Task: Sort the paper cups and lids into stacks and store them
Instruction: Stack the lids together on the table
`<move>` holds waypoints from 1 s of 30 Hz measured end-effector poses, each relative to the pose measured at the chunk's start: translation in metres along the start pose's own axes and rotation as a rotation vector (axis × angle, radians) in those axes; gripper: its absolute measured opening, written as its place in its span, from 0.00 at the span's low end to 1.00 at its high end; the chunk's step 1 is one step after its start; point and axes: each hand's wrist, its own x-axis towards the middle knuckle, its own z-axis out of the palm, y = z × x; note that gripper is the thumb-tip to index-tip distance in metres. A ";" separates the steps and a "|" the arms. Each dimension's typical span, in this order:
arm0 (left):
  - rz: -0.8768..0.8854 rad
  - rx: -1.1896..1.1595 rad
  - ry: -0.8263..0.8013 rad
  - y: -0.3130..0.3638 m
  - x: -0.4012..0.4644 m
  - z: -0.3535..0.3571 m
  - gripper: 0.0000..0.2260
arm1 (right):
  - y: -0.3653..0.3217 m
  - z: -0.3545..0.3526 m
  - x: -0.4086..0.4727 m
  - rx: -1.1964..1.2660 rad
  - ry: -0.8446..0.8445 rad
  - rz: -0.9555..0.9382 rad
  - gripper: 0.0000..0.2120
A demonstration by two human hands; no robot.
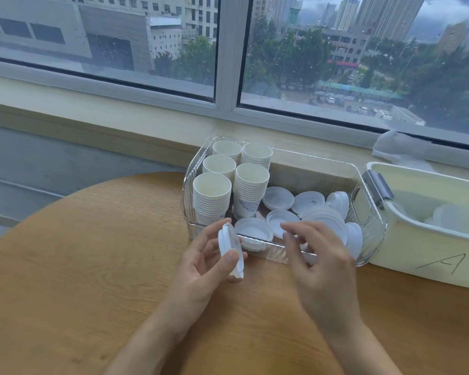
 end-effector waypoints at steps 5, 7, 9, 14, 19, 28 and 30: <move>-0.010 -0.005 0.072 0.003 0.001 -0.003 0.32 | 0.011 0.009 0.063 -0.224 -0.560 0.127 0.10; -0.008 -0.001 0.081 0.004 0.001 -0.003 0.32 | 0.017 0.015 0.078 -0.323 -0.806 0.210 0.13; -0.011 -0.005 0.088 0.004 0.001 -0.003 0.32 | 0.016 0.019 0.088 -0.328 -0.971 0.280 0.13; -0.016 -0.006 0.115 0.005 0.002 -0.003 0.32 | 0.015 0.025 0.097 -0.340 -1.097 0.244 0.15; -0.014 -0.012 0.124 0.003 0.002 -0.004 0.32 | 0.023 0.017 0.088 -0.241 -0.976 0.261 0.10; -0.006 0.034 0.078 -0.001 -0.001 0.002 0.28 | -0.019 -0.031 0.003 0.393 -0.180 0.271 0.02; -0.008 0.054 0.045 -0.004 -0.003 0.006 0.27 | -0.020 -0.029 -0.027 0.480 -0.160 0.300 0.02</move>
